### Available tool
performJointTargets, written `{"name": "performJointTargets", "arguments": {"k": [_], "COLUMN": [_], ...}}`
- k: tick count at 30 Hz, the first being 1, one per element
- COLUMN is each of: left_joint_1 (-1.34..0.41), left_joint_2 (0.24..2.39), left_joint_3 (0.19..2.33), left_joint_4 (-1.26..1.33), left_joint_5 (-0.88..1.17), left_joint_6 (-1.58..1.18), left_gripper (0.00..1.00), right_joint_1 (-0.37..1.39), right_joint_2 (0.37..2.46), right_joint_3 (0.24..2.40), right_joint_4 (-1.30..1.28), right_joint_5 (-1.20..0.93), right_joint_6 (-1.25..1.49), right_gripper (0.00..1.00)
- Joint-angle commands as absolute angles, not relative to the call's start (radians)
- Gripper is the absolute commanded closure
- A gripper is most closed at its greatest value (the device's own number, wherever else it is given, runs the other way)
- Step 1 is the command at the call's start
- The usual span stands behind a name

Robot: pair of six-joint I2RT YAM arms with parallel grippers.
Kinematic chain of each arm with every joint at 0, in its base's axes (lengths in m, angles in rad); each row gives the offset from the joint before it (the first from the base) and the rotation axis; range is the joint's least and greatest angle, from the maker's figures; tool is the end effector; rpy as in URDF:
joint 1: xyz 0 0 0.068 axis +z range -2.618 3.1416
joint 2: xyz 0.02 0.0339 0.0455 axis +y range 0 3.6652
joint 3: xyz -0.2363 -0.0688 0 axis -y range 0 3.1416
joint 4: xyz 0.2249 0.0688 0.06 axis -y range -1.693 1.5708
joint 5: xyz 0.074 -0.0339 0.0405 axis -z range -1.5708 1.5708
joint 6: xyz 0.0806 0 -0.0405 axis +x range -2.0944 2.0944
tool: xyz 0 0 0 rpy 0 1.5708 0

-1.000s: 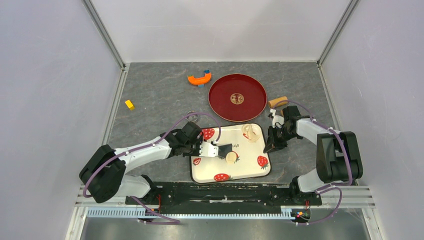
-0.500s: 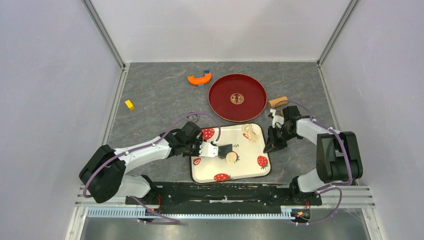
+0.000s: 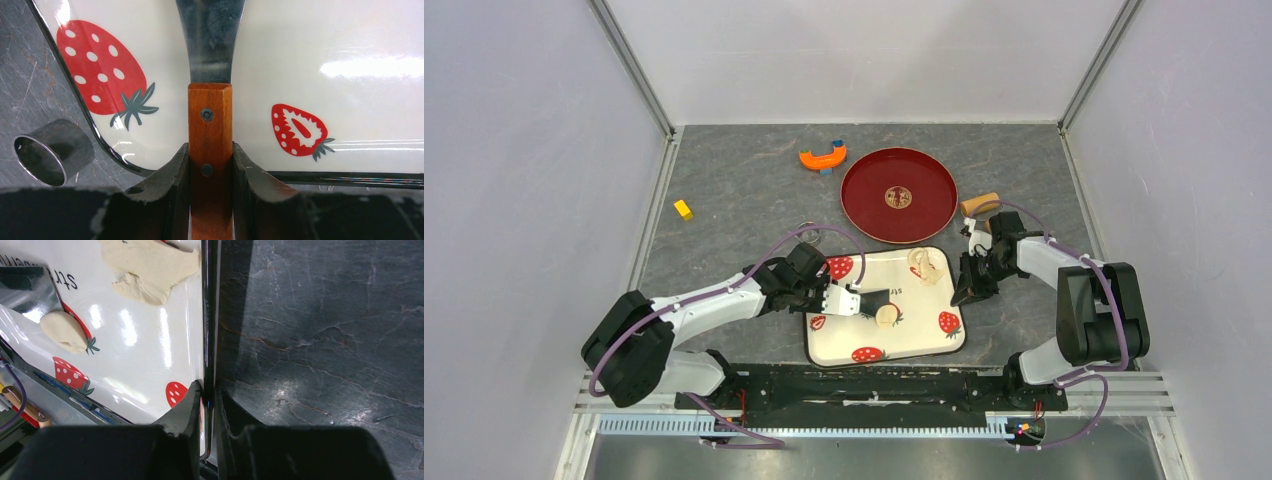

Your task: Roll out the dumpling wrappers from the dough

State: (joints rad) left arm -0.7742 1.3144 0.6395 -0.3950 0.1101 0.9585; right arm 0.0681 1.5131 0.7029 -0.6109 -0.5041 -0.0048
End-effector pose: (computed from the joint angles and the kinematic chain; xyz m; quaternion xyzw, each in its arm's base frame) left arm 0.1705 -0.1791 0.1132 0.7459 0.6161 -0.0303 0.2513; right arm 0.2233 0.0542 0.0849 -0.0538 0.9644 0.2509 0.0645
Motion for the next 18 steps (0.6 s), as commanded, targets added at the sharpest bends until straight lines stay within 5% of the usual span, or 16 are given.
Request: {"name": "performJointTargets", "arguments": {"k": [1, 18], "left_joint_1": [-0.779, -0.790], "left_joint_2": [1.312, 1.357], "left_joint_3": [0.654, 0.680], "left_joint_4": [-0.391, -0.343], "left_joint_5": [0.169, 0.170], "left_joint_6": [1.005, 0.925], "left_gripper": [0.98, 0.98], "right_joint_1": [0.073, 0.074], "right_joint_2": [1.531, 1.530], "right_joint_3": [0.707, 0.703], "right_joint_4": [-0.613, -0.612], "right_joint_5": [-0.476, -0.476], "right_joint_6": [-0.037, -0.037], "right_gripper": [1.00, 1.00]}}
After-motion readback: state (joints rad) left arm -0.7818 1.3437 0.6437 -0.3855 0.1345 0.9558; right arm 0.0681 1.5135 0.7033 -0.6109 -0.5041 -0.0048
